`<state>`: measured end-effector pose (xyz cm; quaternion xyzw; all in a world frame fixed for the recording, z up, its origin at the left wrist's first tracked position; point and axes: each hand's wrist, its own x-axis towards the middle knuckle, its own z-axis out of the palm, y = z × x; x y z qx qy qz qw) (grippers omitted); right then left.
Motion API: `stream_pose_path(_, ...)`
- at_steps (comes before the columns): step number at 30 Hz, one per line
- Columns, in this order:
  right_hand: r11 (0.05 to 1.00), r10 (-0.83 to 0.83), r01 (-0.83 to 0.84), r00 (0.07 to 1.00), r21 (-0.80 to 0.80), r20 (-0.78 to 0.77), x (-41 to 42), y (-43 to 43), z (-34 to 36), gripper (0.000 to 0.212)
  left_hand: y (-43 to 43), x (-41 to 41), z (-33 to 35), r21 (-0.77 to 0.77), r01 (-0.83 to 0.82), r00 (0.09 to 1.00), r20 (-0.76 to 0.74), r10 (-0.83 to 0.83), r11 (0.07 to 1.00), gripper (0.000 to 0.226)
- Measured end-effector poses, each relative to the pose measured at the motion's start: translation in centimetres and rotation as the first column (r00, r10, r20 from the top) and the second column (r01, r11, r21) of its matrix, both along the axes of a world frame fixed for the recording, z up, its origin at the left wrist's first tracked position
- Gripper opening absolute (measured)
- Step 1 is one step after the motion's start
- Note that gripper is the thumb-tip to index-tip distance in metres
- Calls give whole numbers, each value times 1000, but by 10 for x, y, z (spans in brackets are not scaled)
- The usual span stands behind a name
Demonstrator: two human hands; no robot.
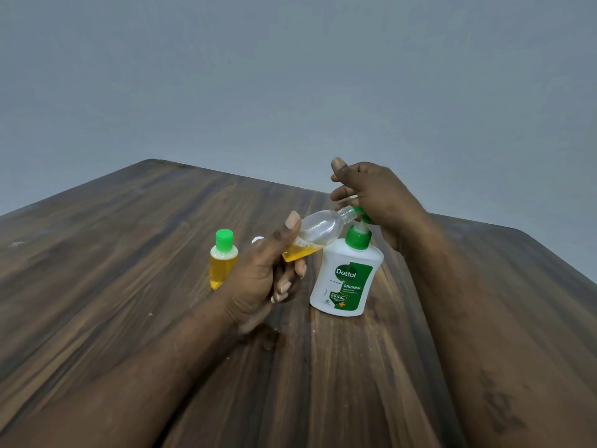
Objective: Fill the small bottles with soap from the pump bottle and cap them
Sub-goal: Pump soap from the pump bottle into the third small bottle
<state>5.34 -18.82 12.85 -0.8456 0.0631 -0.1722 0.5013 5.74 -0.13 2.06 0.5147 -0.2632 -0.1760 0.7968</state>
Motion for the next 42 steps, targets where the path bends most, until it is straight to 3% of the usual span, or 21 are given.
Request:
stream_pose_path(8, 994, 86, -96, 981, -52, -176, -3, 0, -3, 31, -2, -4, 1, 29, -17, 1000, -19, 18, 999, 69)
stream_pose_path(12, 994, 112, -110, 969, 24, -220, -5, 4, -8, 28, 0, -4, 3, 51, -34, 999, -30, 35, 998, 69)
stream_pose_path(17, 993, 111, -119, 971, -24, -213, -6, 4, -7, 26, 0, -2, 2, 50, -5, 999, -40, 7, 999, 70)
stream_pose_path(22, 991, 126, -130, 989, -36, -81, -7, 2, -2, 29, -2, -3, 1, 26, 36, 999, -5, -36, 999, 67)
stream_pose_path(28, 992, 125, -125, 992, 23, 3, -9, 3, 5, 51, 0, -3, 3, 20, 34, 999, 2, -35, 999, 67)
stream_pose_path(32, 991, 92, -89, 996, 103, -22, -7, -5, 7, 62, -1, -6, 7, 40, 22, 999, 30, -23, 999, 69)
stream_pose_path(34, 992, 81, -75, 995, 104, -52, -6, -8, 6, 64, -2, -7, 7, 43, -17, 999, 35, 15, 999, 58)
stream_pose_path(36, 994, 87, -81, 992, 74, -96, -4, -8, 3, 60, -3, -6, 7, 58, -47, 998, 39, 45, 997, 44)
stream_pose_path(42, 995, 82, -90, 986, -51, -142, -5, -4, 0, 32, -3, -5, 6, 63, -84, 996, 12, 84, 994, 43)
